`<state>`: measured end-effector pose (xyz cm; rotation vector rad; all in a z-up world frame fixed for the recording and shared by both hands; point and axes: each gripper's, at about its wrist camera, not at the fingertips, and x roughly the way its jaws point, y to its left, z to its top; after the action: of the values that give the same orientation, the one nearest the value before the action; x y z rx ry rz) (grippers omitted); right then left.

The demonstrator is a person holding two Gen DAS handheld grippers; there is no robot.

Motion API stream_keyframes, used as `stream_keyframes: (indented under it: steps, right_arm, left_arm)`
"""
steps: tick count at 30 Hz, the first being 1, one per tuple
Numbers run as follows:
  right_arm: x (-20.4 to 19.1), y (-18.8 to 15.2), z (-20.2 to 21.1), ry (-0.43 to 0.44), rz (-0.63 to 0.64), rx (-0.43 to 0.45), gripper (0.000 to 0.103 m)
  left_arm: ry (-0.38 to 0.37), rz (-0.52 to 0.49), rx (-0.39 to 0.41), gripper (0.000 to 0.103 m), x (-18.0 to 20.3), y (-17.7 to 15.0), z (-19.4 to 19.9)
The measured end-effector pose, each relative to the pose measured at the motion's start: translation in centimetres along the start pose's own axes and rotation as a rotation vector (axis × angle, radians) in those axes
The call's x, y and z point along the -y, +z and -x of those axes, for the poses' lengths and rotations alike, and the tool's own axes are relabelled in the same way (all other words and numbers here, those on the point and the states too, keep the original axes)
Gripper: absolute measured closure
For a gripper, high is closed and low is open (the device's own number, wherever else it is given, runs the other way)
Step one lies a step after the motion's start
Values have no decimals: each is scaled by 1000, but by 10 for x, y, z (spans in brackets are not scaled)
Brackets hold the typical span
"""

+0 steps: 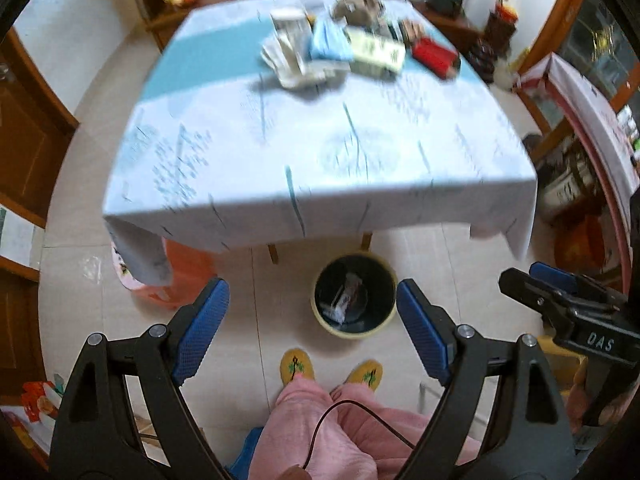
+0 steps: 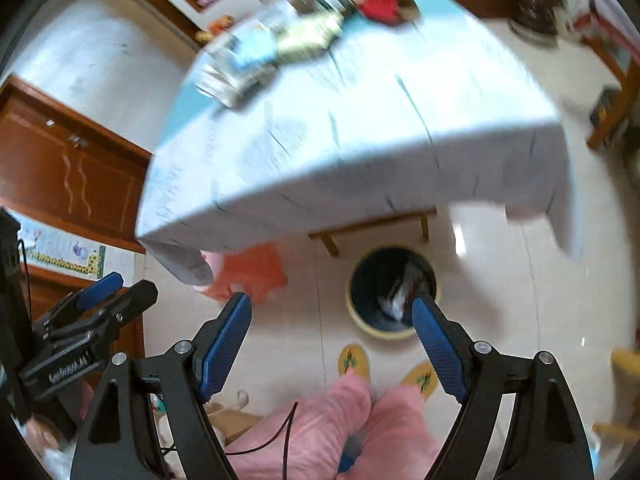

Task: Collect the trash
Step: 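Raise both tools and return toward the table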

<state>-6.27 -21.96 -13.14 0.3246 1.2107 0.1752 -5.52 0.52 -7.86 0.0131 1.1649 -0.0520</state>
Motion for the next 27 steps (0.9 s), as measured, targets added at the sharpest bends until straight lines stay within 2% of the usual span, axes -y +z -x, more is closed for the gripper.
stream_keyframes:
  steps: [5,8,14,20,27]
  right_arm:
    - [-23,19,36,28,81,70,19]
    - [-35,28,42,24,126,94,19]
    - [-55,55,42,16,165,146,19]
    - [-68,102,40,-34,143,209,19]
    - [-85,172,18,-108,49,251,19]
  left_arm:
    - [41,1,84,19,1,14,32]
    - [55,4,114,19,-2,29,36]
    - [51,-3,112,19,0,46,32]
    - [-22,-12,103,19,-14,82,10]
    - [-117,-37,69,19,-50,161,-34]
